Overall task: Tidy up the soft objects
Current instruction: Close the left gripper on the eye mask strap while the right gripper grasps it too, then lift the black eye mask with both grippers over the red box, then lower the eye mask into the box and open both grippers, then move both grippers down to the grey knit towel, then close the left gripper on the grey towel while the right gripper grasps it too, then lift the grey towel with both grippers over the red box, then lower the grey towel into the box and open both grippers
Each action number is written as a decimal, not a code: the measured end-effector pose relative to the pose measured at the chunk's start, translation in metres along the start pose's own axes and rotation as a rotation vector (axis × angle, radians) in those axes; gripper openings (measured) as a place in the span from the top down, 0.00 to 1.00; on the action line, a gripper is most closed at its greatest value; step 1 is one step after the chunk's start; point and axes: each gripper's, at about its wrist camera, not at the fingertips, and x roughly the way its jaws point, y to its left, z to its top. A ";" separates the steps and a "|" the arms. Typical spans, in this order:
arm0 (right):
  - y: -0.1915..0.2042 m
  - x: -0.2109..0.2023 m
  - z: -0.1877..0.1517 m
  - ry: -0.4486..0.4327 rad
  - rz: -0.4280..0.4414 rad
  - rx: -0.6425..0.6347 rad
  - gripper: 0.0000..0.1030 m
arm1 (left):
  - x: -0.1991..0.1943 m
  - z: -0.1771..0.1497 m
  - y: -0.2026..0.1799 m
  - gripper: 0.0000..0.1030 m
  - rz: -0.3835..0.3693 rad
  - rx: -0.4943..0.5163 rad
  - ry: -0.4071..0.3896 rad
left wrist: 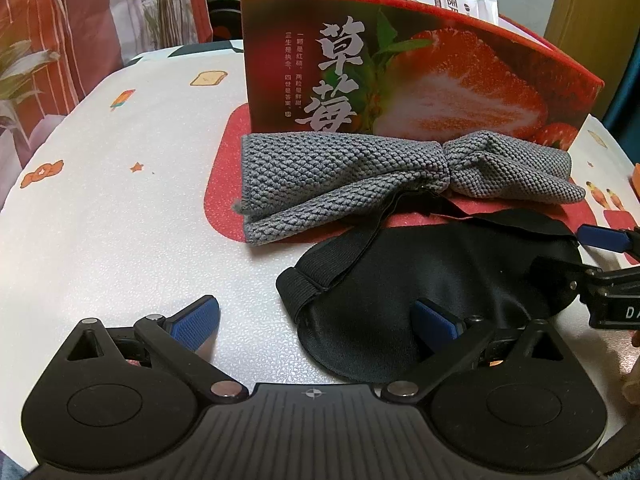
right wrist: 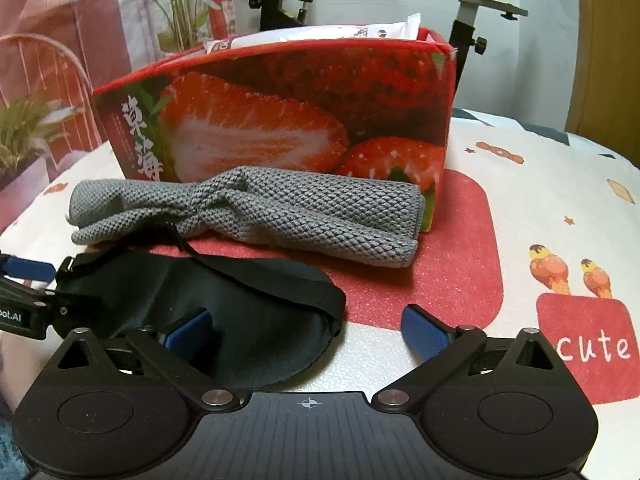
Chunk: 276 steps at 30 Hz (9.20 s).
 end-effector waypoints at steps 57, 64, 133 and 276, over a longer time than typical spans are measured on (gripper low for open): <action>-0.021 -0.042 0.174 -0.387 0.046 -0.070 0.93 | -0.052 0.182 -0.003 0.93 -0.083 -0.013 -0.485; -0.013 0.002 0.192 -0.302 -0.026 -0.120 0.93 | 0.003 0.195 -0.011 0.93 -0.074 0.016 -0.358; -0.053 -0.027 0.048 -0.339 -0.164 0.160 0.00 | -0.001 0.055 0.039 0.00 -0.016 -0.163 -0.198; -0.030 0.043 0.179 -0.067 -0.003 0.061 0.85 | 0.037 0.190 0.001 0.50 -0.168 0.025 -0.186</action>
